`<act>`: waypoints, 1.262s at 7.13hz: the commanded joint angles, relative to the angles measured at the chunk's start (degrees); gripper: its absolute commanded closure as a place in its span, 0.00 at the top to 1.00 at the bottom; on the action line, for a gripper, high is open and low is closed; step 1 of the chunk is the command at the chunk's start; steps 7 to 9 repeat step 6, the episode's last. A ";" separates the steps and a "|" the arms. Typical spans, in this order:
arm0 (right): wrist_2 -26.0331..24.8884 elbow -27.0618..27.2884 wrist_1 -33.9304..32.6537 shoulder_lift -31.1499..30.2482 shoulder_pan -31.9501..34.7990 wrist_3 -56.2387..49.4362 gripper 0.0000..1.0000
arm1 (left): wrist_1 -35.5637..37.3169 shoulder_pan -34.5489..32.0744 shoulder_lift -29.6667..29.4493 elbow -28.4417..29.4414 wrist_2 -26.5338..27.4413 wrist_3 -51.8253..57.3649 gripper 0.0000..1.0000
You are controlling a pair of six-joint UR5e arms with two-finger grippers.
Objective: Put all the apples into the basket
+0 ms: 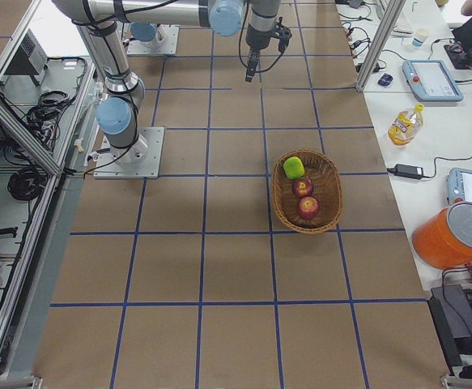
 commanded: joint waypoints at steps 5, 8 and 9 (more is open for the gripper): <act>0.56 1.00 1.01 -2.77 1.17 -0.56 1.00 | -1.16 -0.15 -0.08 0.04 0.02 0.04 1.00; 0.56 1.08 1.10 -2.77 1.17 -0.47 1.00 | -1.69 -0.15 0.10 -0.30 0.02 0.12 1.00; 0.56 1.08 1.10 -2.77 1.17 -0.47 1.00 | -1.69 -0.15 0.10 -0.30 0.02 0.12 1.00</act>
